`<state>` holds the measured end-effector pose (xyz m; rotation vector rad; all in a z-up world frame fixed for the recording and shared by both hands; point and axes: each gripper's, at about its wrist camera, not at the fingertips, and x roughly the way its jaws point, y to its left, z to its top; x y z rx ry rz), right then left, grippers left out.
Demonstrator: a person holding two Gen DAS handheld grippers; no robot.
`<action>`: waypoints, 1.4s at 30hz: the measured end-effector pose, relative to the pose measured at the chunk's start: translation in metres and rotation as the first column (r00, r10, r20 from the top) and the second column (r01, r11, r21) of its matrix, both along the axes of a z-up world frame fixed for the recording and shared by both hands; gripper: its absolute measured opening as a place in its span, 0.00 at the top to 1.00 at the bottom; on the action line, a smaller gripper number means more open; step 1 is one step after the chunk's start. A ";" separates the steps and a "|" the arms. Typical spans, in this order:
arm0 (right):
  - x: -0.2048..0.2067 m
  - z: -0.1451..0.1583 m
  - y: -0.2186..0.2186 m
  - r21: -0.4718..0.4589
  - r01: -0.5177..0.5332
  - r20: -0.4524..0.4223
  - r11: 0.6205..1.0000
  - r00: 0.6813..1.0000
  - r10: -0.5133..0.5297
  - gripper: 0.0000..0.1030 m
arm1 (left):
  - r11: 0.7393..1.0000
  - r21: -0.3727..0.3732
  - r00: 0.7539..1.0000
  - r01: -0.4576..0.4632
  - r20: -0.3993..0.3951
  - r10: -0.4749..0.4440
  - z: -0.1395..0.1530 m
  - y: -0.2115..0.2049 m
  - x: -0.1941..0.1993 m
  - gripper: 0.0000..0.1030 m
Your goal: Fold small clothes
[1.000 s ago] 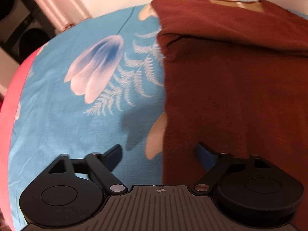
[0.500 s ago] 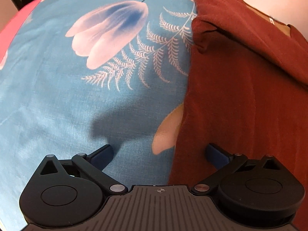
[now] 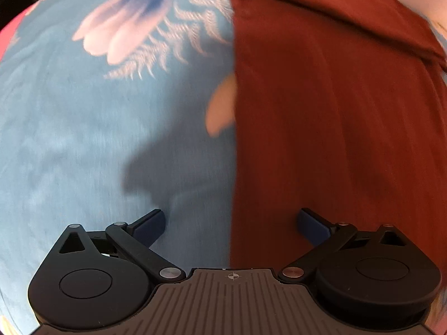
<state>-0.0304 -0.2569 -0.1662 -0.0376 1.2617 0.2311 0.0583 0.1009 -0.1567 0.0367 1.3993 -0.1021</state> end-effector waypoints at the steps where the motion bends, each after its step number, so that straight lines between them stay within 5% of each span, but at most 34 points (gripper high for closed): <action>1: -0.004 0.001 -0.002 0.009 -0.015 -0.012 1.000 1.000 0.015 0.02 | 1.000 0.002 1.000 0.025 -0.001 -0.025 0.001 -0.001 -0.008 0.00; 5: -0.014 0.006 -0.017 0.098 -0.034 -0.064 0.995 0.997 0.040 0.02 | 0.999 -0.039 0.999 0.037 -0.020 -0.038 0.003 0.008 -0.026 0.00; 8: -0.016 0.009 -0.043 0.226 0.072 -0.104 0.972 0.993 -0.050 0.04 | 0.996 -0.092 0.999 0.007 -0.041 -0.010 0.002 0.015 -0.031 0.00; 11: -0.020 0.004 -0.074 0.374 0.234 -0.170 0.897 0.968 -0.182 0.04 | 0.982 -0.188 0.998 -0.003 -0.054 -0.008 0.004 0.023 -0.037 0.00; 14: -0.027 -0.006 -0.097 0.515 0.353 -0.269 0.781 0.932 -0.244 0.07 | 0.943 -0.331 0.997 -0.007 -0.074 -0.018 0.002 0.031 -0.045 0.00; 19: -0.029 -0.014 -0.113 0.605 0.407 -0.335 0.684 0.910 -0.245 0.16 | 0.844 -0.529 0.993 -0.085 -0.110 0.032 -0.002 0.056 -0.052 0.00; 22: -0.034 -0.018 -0.123 0.642 0.431 -0.371 0.634 0.898 -0.234 0.21 | 0.718 -0.669 0.978 -0.192 -0.188 0.086 -0.009 0.080 -0.057 0.00; 24: -0.037 -0.022 -0.128 0.641 0.465 -0.396 0.610 0.882 -0.257 0.25 | 0.661 -0.709 0.967 -0.246 -0.231 0.111 -0.018 0.094 -0.061 0.00; 29: -0.037 -0.042 -0.136 0.694 0.551 -0.475 0.464 0.834 -0.279 0.30 | 0.554 -0.770 0.948 -0.317 -0.278 0.156 -0.030 0.106 -0.057 0.00; 38: -0.033 -0.050 -0.134 0.656 0.553 -0.484 0.514 0.830 -0.276 0.55 | 0.596 -0.747 0.952 -0.295 -0.284 0.115 -0.037 0.089 -0.050 0.00; 42: -0.024 -0.051 -0.120 0.638 0.523 -0.464 0.565 0.847 -0.260 0.67 | 0.678 -0.690 0.956 -0.254 -0.285 0.069 -0.037 0.077 -0.043 0.04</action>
